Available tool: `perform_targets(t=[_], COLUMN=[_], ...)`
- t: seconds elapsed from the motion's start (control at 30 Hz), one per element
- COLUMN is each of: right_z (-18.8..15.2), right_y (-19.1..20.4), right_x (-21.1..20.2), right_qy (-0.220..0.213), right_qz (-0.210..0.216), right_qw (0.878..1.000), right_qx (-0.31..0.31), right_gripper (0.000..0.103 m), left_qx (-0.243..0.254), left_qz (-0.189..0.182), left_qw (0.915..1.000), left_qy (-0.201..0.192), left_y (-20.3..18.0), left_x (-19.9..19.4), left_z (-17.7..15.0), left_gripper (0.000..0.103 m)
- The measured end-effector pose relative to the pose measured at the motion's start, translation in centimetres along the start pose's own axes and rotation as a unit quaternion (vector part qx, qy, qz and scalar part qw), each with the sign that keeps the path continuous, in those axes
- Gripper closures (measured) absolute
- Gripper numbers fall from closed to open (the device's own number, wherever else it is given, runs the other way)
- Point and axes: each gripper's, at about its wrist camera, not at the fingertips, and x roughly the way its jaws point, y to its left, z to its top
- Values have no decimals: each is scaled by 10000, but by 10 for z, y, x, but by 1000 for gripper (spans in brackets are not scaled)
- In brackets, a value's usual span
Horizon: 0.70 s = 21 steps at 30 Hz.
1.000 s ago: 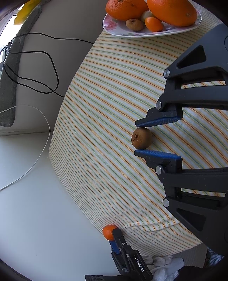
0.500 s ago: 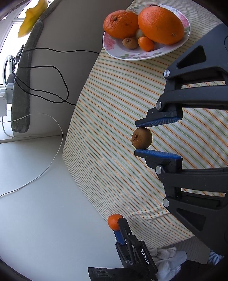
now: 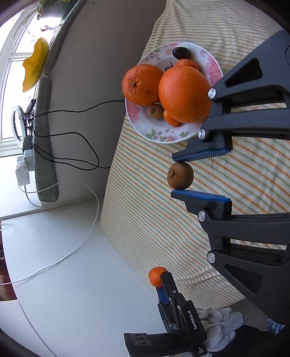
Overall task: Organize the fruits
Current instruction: 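Lift and carry the tangerine and kiwi over the plate with both tools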
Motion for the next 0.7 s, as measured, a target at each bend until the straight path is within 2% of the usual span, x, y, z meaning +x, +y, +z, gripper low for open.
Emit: perform_targets(t=[0.37, 0.7], right_z=[-3, -1], right_y=[-58, -103], right_x=[-32, -38], right_qy=[-261, -331], right_qz=[-335, -575], right_qw=[9984, 9957], right_qx=[370, 646], right_gripper=[76, 76], left_qx=[269, 483], left_qz=[-449, -761], left_qw=[9986, 9959], left_qy=[-7, 51], left_y=[-54, -97], left_x=[24, 55], left_z=[20, 38], left_gripper=[65, 65])
